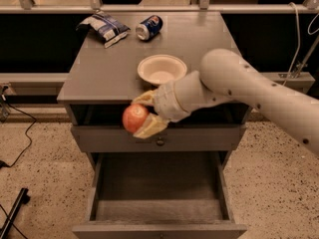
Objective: Place apple into middle drawer
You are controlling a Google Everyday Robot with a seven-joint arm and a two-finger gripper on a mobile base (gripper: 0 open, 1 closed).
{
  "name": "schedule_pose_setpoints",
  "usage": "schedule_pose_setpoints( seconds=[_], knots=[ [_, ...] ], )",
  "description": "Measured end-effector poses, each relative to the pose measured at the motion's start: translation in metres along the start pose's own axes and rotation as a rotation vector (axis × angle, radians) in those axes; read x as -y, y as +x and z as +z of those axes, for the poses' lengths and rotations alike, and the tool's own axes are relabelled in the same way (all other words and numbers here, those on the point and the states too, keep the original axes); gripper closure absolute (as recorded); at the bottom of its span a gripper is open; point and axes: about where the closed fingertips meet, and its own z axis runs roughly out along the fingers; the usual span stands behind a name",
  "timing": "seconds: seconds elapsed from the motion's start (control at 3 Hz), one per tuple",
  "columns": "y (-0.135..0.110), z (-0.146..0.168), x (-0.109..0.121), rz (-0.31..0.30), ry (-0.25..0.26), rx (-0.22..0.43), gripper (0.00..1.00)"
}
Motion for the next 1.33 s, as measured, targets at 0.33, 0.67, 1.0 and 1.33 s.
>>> schedule_pose_setpoints(
  seconds=[0.33,0.67,1.0,1.33],
  knots=[
    [0.049,-0.016,-0.041,0.003,-0.002,-0.019,1.0],
    [0.074,-0.028,-0.057,0.003,-0.016,-0.006,1.0],
    [0.069,-0.027,-0.057,-0.017,-0.018,-0.034,1.0],
    [0.101,-0.023,-0.07,0.044,0.008,-0.094,1.0]
  ],
)
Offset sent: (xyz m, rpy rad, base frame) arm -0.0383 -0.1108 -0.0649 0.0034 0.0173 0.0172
